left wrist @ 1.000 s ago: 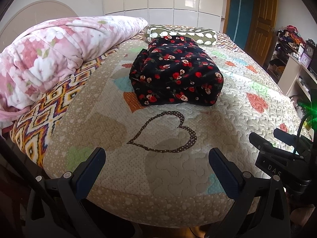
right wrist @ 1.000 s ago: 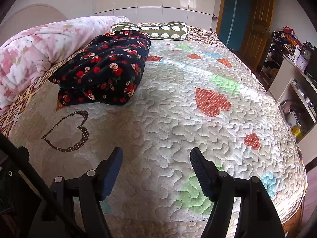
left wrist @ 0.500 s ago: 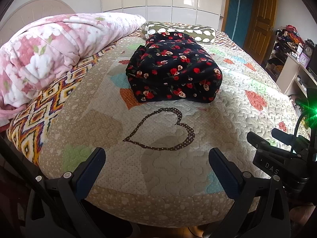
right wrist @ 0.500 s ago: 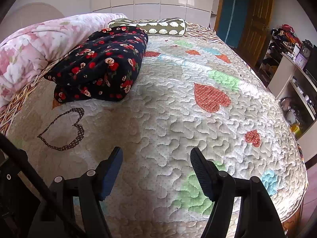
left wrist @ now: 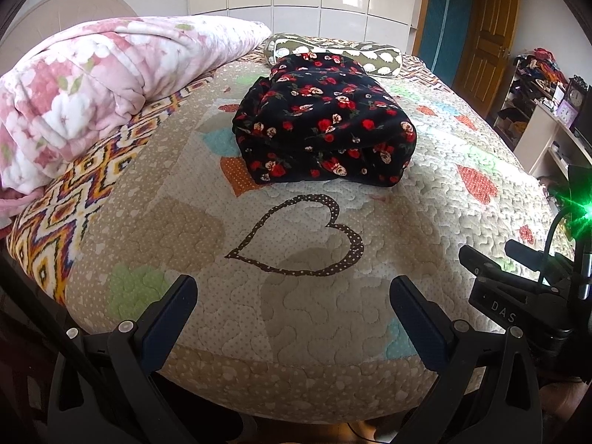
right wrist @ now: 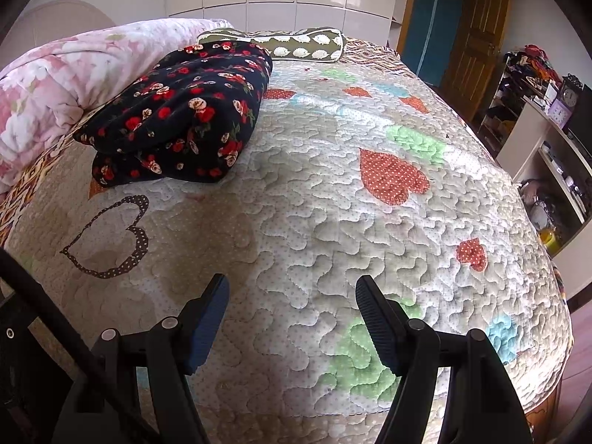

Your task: Fold large clothes

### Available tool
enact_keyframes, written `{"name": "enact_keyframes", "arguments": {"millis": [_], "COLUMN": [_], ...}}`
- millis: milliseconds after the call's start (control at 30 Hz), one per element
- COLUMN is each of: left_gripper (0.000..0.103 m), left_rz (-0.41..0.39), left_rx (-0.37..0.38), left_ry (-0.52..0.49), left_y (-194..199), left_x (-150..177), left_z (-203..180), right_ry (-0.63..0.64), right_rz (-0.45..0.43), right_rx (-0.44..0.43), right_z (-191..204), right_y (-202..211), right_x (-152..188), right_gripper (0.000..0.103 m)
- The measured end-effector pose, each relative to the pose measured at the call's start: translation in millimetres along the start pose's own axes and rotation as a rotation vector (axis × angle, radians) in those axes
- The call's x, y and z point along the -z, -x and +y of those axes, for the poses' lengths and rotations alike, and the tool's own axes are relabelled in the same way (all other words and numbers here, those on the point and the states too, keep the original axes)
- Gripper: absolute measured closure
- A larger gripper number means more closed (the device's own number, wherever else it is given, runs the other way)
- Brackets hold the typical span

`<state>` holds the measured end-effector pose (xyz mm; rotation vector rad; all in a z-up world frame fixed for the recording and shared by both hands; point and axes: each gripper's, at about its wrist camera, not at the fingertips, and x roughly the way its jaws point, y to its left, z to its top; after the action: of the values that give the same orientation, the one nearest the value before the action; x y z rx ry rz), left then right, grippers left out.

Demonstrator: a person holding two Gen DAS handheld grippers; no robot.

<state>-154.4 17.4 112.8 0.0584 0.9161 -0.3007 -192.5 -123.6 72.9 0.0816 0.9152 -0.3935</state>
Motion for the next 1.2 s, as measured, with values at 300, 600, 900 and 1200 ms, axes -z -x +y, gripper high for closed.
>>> {"name": "enact_keyframes", "arguments": {"millis": [300, 600, 900, 1200], "left_gripper": [0.000, 0.000, 0.000, 0.000], "left_rz": [0.002, 0.006, 0.018, 0.021], "left_rx": [0.003, 0.008, 0.017, 0.018], "left_ry": [0.004, -0.002, 0.000, 0.000], "left_y": [0.0, -0.7, -2.5, -3.3], "left_x": [0.6, 2.6, 3.5, 3.5], "left_z": [0.4, -1.9, -1.0, -0.3], "right_ry": [0.001, -0.003, 0.003, 0.015], "right_rz": [0.006, 0.015, 0.020, 0.027], "right_rx": [0.006, 0.012, 0.016, 0.017], "right_z": [2.9, 1.6, 2.8, 4.5], "right_y": [-0.5, -0.8, -1.9, -3.7], "right_x": [1.5, 3.3, 3.5, 3.5], "right_gripper": [0.028, 0.027, 0.027, 0.027]}}
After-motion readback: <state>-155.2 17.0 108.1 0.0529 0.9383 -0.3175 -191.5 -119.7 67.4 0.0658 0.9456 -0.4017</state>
